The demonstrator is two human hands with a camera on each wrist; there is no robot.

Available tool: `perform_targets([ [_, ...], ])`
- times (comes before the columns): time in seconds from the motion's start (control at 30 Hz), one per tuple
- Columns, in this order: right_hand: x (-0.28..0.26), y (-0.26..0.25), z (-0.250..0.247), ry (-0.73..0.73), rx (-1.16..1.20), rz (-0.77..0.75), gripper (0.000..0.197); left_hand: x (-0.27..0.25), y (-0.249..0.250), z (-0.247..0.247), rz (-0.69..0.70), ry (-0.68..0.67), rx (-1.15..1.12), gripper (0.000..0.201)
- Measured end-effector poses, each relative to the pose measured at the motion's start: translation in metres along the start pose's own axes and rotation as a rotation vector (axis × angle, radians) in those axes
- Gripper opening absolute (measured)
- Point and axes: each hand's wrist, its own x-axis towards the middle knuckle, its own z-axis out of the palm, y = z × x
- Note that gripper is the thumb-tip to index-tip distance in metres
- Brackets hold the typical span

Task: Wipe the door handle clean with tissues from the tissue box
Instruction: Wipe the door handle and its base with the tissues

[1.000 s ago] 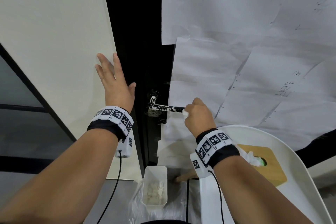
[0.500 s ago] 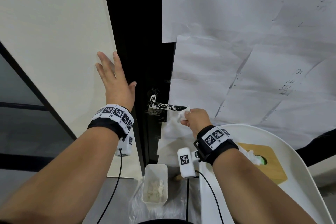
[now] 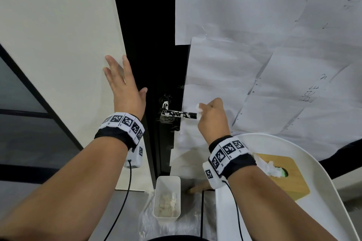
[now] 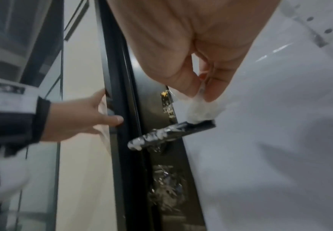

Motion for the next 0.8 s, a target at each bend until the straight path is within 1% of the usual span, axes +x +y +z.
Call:
perform_targets([
  [0.13,-0.010,0.002,0.009,-0.125,-0.230,-0.001,0.024,0.000,0.002,-0.001,-0.008,-0.004,0.005,0.099],
  [0.23,-0.008,-0.003,0.010,-0.156,-0.272,0.003,0.022,0.000,0.002,0.001,-0.006,0.000,0.004,0.098],
  [0.37,-0.005,-0.011,0.010,-0.199,-0.283,-0.079,0.022,-0.001,0.000,0.003,-0.004,0.009,0.001,0.099],
  [0.43,-0.005,-0.013,0.011,-0.230,-0.230,-0.099,0.024,-0.001,-0.001,0.003,-0.002,0.005,0.003,0.100],
  [0.5,-0.001,-0.009,0.009,-0.207,-0.087,-0.027,0.030,-0.001,-0.001,0.003,-0.003,0.003,0.010,0.100],
  [0.57,0.005,-0.003,0.005,-0.125,0.008,0.039,0.037,-0.001,-0.001,0.003,-0.003,0.005,0.013,0.100],
  [0.63,0.007,-0.001,0.002,-0.098,-0.035,0.017,0.036,-0.001,-0.001,0.003,0.001,0.006,0.015,0.100],
  [0.73,0.005,-0.006,0.004,-0.169,-0.156,-0.006,0.033,-0.001,-0.001,0.002,0.001,-0.005,0.010,0.100],
  [0.8,0.003,-0.011,0.007,-0.214,-0.188,-0.019,0.033,-0.001,0.000,0.001,-0.003,-0.007,0.015,0.099],
])
